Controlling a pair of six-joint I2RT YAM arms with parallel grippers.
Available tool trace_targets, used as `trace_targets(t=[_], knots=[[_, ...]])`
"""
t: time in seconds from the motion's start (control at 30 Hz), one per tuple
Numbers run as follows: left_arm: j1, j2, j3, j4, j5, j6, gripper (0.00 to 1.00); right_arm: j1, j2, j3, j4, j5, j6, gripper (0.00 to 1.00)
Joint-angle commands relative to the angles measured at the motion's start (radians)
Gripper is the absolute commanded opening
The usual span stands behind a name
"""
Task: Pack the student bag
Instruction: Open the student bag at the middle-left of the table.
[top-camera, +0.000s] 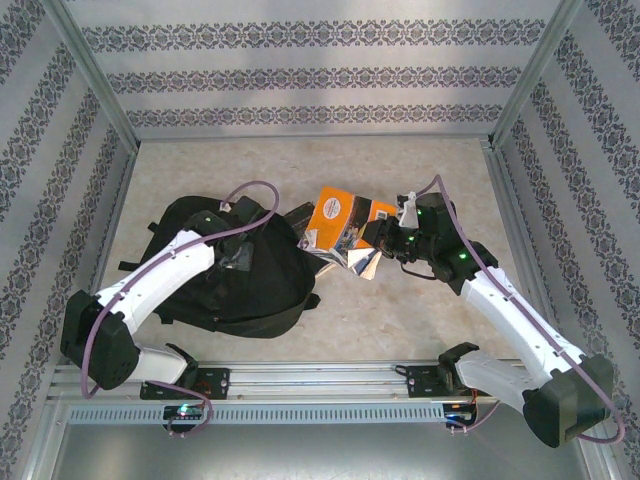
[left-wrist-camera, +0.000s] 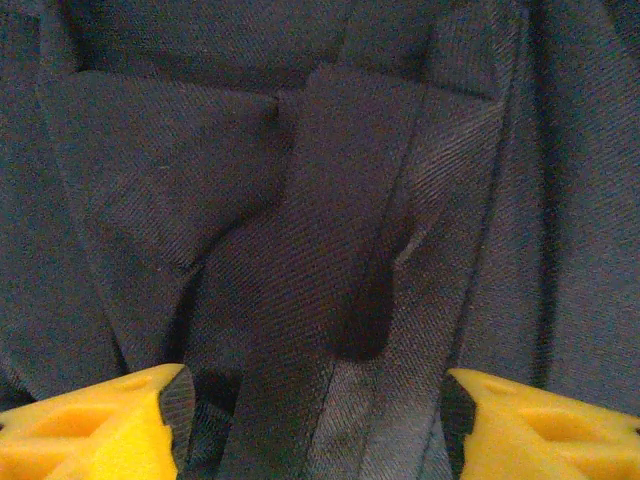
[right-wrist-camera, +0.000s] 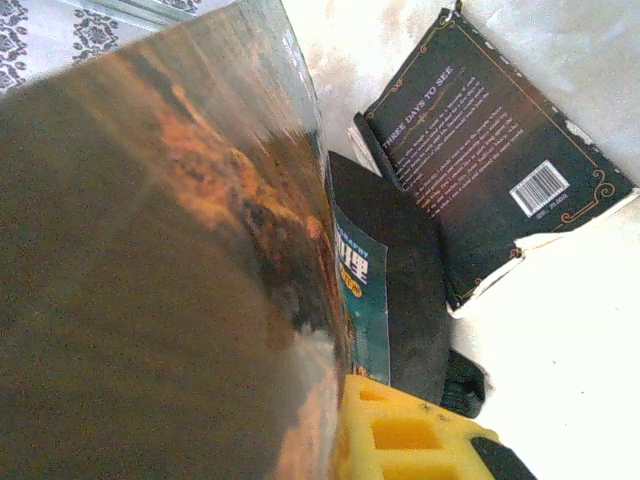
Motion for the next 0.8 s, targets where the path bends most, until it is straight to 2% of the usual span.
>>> trace_targets(t=[0.0,0.1,0.37,0.77], knots=[[0.02,0.0,-0.034,0.066,-0.027,0.052,0.64,0.012,-0.001,0.052,0.049,-0.041,-0.003,0.0],[0.035,0.001,-0.056,0.098,-0.016,0.063,0.52,0.015,0.005,0.064,0.044,-0.043,-0.004,0.0],[0.099,-0.024,-0.064,0.141,0.043,0.064,0.01,0.018,0.023,0.124,-0.019,-0.025,-0.056,0.0],[0.18,-0.226,0.078,0.13,0.267,0.035,0.0,-0.028,0.079,0.195,-0.126,-0.027,-0.112,0.0]])
